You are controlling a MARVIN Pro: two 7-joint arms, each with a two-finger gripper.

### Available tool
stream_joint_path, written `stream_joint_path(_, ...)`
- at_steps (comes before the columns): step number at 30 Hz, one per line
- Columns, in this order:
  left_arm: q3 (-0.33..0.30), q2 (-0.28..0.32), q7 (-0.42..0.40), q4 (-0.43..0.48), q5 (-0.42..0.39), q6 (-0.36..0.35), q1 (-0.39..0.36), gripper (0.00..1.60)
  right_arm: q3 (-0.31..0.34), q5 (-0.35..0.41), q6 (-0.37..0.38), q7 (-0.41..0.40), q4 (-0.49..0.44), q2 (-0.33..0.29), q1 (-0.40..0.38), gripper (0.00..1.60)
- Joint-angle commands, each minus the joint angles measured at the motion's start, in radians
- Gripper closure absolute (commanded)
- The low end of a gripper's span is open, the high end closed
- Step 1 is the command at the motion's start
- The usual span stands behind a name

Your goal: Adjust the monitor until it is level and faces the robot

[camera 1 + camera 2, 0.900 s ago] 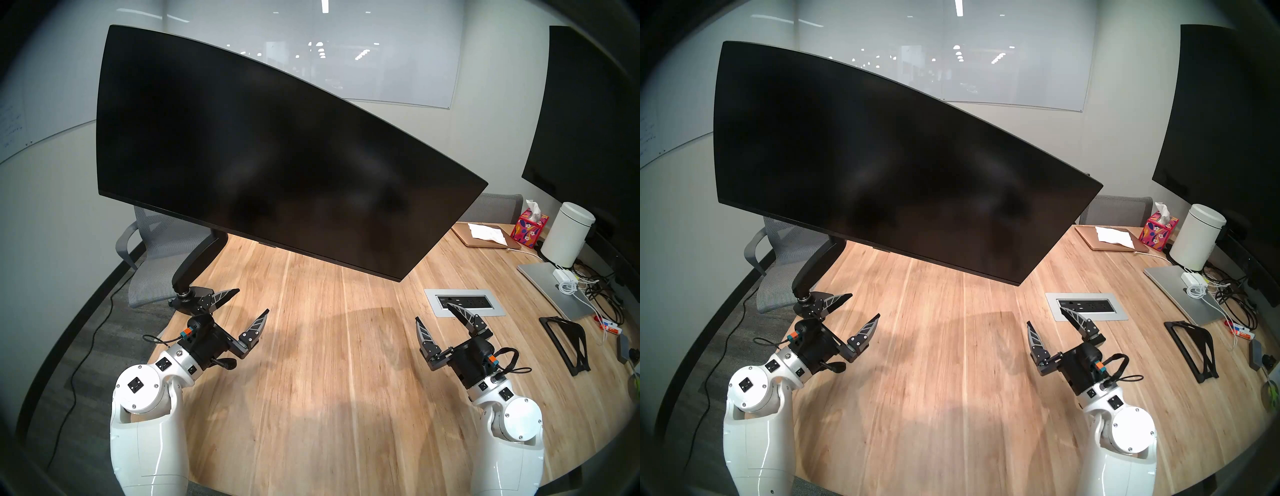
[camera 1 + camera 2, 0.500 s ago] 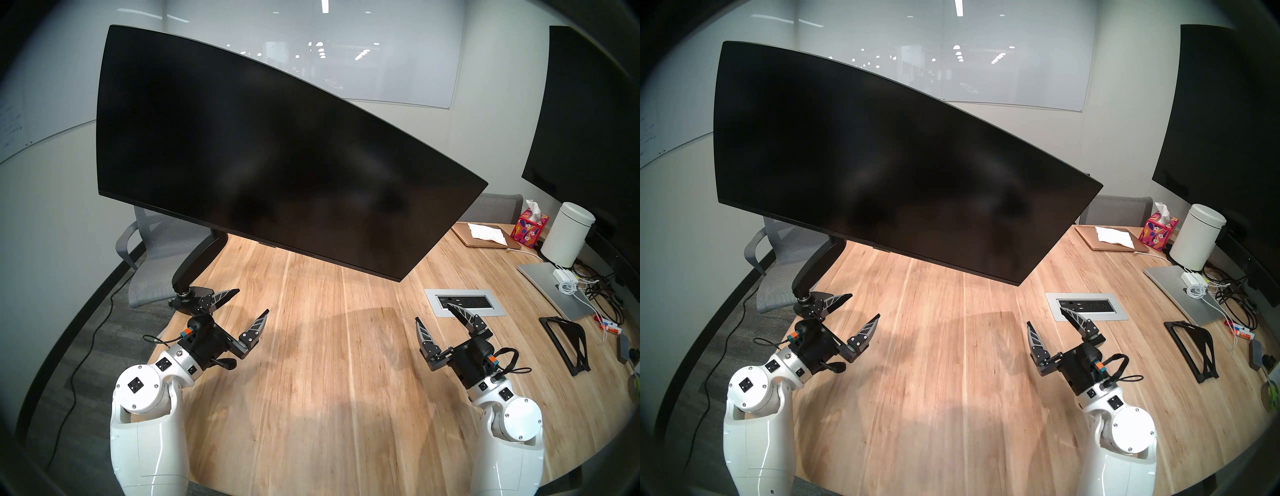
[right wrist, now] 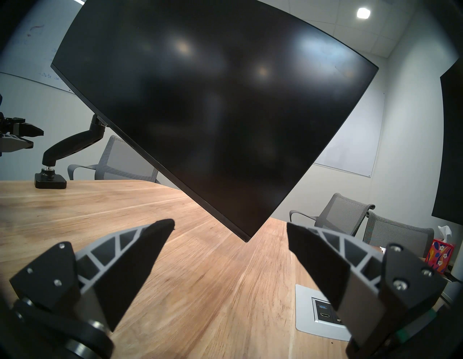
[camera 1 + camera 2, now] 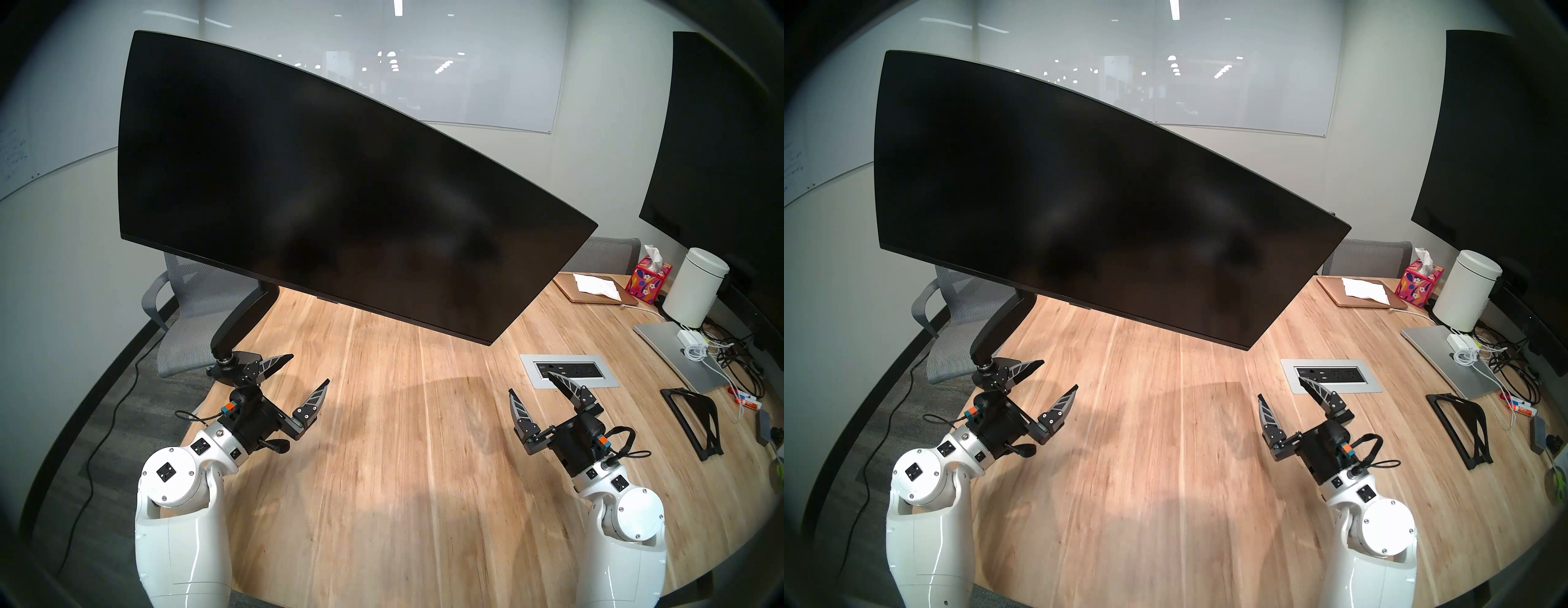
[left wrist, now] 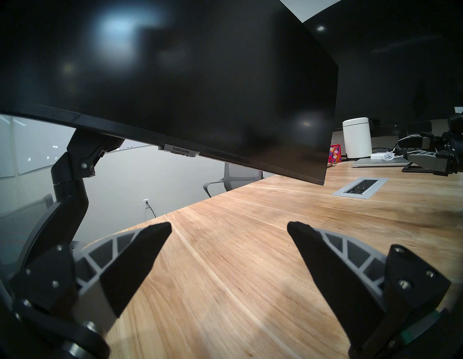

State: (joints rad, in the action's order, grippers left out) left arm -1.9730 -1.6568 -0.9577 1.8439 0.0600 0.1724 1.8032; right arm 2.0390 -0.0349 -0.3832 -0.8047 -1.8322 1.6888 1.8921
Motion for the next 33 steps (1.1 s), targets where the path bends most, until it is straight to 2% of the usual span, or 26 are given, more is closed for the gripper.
stream_joint_path(1, 0.002, 0.001, 0.001, 0.013, -0.002, 0.001, 0.000, 0.00, -0.055, -0.024, -0.031, 0.054, -0.015, -0.010, -0.018, 0.00)
stream_joint_path(7, 0.002, 0.001, 0.001, 0.013, -0.002, 0.001, 0.000, 0.00, -0.096, -0.064, -0.041, 0.106, 0.006, -0.022, -0.038, 0.00)
stream_joint_path(15, 0.002, 0.001, 0.001, 0.013, -0.002, 0.001, 0.000, 0.00, -0.112, -0.082, -0.029, 0.132, 0.030, -0.034, -0.071, 0.00)
stream_joint_path(27, 0.002, 0.001, 0.001, 0.013, -0.002, 0.000, 0.000, 0.00, -0.103, -0.080, 0.006, 0.109, 0.044, -0.051, -0.080, 0.00)
stream_joint_path(28, 0.002, 0.001, 0.002, 0.013, -0.002, 0.000, 0.000, 0.00, -0.104, -0.081, 0.007, 0.108, 0.044, -0.052, -0.079, 0.56)
stream_joint_path(29, 0.002, 0.001, 0.001, 0.013, -0.002, 0.000, 0.000, 0.00, -0.104, -0.081, 0.007, 0.109, 0.046, -0.052, -0.078, 0.86)
stream_joint_path(33, 0.002, 0.001, 0.001, 0.013, -0.002, 0.000, 0.000, 0.00, -0.107, -0.084, 0.008, 0.107, 0.047, -0.052, -0.074, 0.86)
